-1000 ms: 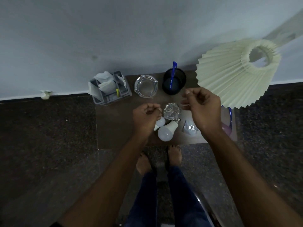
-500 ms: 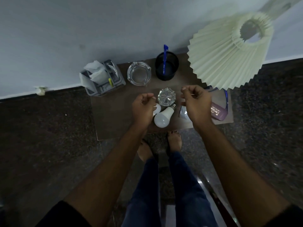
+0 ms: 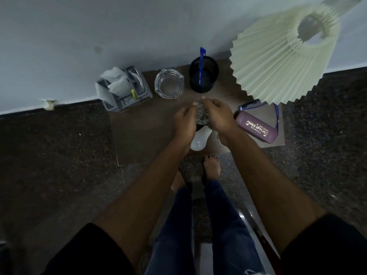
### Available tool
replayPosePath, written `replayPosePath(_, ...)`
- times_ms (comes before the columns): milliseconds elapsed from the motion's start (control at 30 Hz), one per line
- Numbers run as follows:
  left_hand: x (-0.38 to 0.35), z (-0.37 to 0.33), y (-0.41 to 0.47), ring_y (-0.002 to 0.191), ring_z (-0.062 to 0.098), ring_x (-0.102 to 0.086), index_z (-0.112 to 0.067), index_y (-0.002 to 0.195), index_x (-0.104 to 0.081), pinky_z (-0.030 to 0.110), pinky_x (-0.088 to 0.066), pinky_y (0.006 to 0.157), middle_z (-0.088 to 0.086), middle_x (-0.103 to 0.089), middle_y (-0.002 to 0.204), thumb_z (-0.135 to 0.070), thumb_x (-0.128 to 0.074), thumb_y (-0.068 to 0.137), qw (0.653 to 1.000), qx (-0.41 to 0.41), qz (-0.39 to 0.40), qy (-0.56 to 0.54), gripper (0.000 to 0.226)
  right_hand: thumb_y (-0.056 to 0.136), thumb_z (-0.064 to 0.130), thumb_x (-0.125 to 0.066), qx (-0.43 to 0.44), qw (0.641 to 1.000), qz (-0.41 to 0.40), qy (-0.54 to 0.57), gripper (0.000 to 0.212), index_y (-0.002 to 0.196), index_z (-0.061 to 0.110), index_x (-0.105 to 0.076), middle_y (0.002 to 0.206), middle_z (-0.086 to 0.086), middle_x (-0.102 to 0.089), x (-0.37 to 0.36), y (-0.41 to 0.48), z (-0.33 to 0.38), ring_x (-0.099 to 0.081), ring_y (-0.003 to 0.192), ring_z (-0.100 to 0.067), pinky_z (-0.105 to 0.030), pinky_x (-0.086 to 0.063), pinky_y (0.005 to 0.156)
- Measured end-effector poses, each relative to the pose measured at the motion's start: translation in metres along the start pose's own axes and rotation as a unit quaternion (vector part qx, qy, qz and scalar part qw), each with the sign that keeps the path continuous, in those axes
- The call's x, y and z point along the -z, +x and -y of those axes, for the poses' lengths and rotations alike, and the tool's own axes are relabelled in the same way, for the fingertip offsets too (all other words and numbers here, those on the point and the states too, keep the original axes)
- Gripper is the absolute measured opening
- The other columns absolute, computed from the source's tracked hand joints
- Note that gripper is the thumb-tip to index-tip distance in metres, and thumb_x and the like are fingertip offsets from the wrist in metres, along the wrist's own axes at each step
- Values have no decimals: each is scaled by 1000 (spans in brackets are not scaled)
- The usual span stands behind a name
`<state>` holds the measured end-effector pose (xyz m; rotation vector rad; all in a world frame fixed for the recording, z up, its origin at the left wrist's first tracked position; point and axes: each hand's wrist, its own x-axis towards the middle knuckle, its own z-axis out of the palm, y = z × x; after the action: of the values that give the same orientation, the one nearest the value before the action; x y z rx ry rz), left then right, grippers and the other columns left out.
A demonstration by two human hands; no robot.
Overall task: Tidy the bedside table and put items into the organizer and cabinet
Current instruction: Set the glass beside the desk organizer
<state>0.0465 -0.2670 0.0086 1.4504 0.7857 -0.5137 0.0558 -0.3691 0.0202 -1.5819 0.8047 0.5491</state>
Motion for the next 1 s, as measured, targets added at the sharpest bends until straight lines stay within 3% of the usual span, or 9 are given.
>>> replayPosePath(67,-1,-1,-3,44,1,-58,-19,71,-67,19,-43,47,-8,-64,51,-23,-56,100,1000,2,-5,-8,31,92,50,-60,-8,1000,-4,0,32,80,23,-73,87,-2,-77,-1,1,1,-74,91,-24,-52,-57,92)
replayPosePath(133,-4,-1,-4,53,8,-62,-20,69,-68,25,-46,56,-7,-66,56,-26,-58,99,1000,6,-16,-7,32,89,54,-62,-9,1000,-9,-3,33,76,25,-74,83,0,-77,0,0,2,-74,88,-22,-52,-58,90)
replayPosePath(267,-5,-4,-13,63,11,-67,-21,65,-72,31,-50,61,-4,-71,62,-29,-60,98,999,-11,-30,-10,35,83,58,-67,17,999,-39,-5,38,86,22,-77,84,1,-77,4,-10,2,-75,86,-18,-48,-60,86)
replayPosePath(400,0,-10,-23,75,19,-74,-16,78,-77,40,-60,73,6,-78,80,-25,-63,96,999,-24,-19,-32,24,88,32,-73,53,996,-59,48,25,95,9,-76,88,-6,-77,10,-25,4,-75,86,-21,-42,-61,82)
replayPosePath(500,5,-17,-28,77,21,-74,-11,88,-75,34,-61,71,10,-78,86,-18,-66,93,995,21,-27,-93,12,89,17,-70,65,989,-56,117,18,100,2,-72,95,-18,-75,15,-35,3,-72,92,-37,-50,-58,83)
replayPosePath(600,8,-24,-32,80,20,-76,-8,101,-74,28,-60,65,11,-78,95,-27,-69,92,986,106,5,-130,21,89,15,-72,81,982,-61,161,12,100,13,-73,90,-2,-77,16,-43,1,-75,83,-22,-36,-62,73)
replayPosePath(733,18,-28,-31,87,19,-77,-13,117,-70,27,-61,66,8,-79,102,-47,-67,90,978,156,86,-107,43,90,15,-72,128,977,-31,166,29,118,16,-68,108,4,-75,17,-51,-6,-75,96,-14,-26,-60,73)
replayPosePath(867,25,-30,-31,87,22,-78,-15,105,-76,33,-62,69,12,-78,103,-45,-72,87,979,120,110,-123,35,88,1,-71,200,971,-2,131,43,128,10,-60,113,16,-72,13,-54,-7,-70,106,-3,-17,-56,80)
replayPosePath(1000,35,-30,-32,93,24,-77,-18,97,-81,33,-61,71,14,-78,106,-40,-73,88,978,58,128,-156,25,87,-6,-70,231,964,34,124,56,138,6,-52,121,14,-70,13,-54,-1,-68,112,-7,-20,-57,85)
